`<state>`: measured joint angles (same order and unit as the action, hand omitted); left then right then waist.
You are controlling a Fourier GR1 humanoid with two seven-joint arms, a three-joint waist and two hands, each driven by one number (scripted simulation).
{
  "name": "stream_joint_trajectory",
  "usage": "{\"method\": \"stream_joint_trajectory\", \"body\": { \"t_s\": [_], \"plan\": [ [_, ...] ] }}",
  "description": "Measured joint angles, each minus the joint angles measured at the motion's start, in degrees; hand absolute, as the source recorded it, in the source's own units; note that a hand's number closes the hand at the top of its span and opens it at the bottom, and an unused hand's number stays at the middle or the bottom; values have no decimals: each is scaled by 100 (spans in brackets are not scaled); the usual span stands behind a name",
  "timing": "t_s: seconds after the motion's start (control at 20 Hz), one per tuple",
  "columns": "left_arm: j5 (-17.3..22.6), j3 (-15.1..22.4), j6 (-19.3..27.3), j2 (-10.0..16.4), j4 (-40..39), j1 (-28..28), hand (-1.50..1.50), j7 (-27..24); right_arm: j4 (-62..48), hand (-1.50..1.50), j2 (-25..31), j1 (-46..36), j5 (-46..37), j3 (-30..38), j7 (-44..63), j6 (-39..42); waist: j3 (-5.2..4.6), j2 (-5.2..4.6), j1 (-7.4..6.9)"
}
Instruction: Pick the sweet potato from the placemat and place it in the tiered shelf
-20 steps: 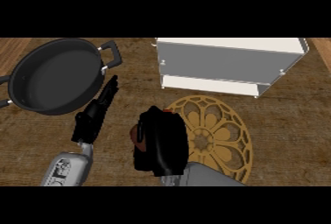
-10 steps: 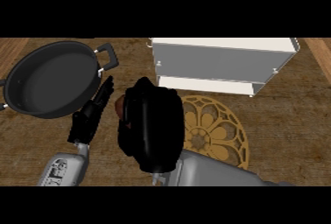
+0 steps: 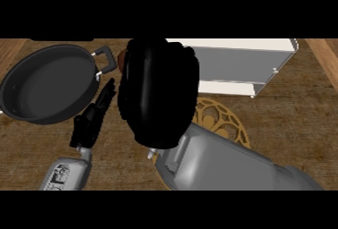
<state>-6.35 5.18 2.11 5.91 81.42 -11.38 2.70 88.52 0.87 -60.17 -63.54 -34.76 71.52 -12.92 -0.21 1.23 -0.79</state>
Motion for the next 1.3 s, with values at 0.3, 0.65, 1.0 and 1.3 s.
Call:
{"method": "stream_joint_trajectory", "body": {
  "t_s": [0.3, 0.65, 1.0, 1.3],
  "plan": [
    [-16, -25, -8, 17, -66, -22, 0, -49, -346, 150, -6, -711, -256, 592, 0, 317, 1, -30, -10],
    [35, -112, -43, 49, -96, -87, 0, -59, -784, 150, -14, -1340, -585, 1189, -29, 678, 8, -64, 2],
    [51, -83, -104, 71, 124, 85, 0, -21, -1214, 150, -24, -1844, -875, 1642, -186, 1010, 13, -85, -9],
    [60, -136, -119, 70, 74, 88, 0, -68, -1624, 150, -27, -1969, -1231, 1971, -490, 1142, 15, -107, 29]
  ]
}}
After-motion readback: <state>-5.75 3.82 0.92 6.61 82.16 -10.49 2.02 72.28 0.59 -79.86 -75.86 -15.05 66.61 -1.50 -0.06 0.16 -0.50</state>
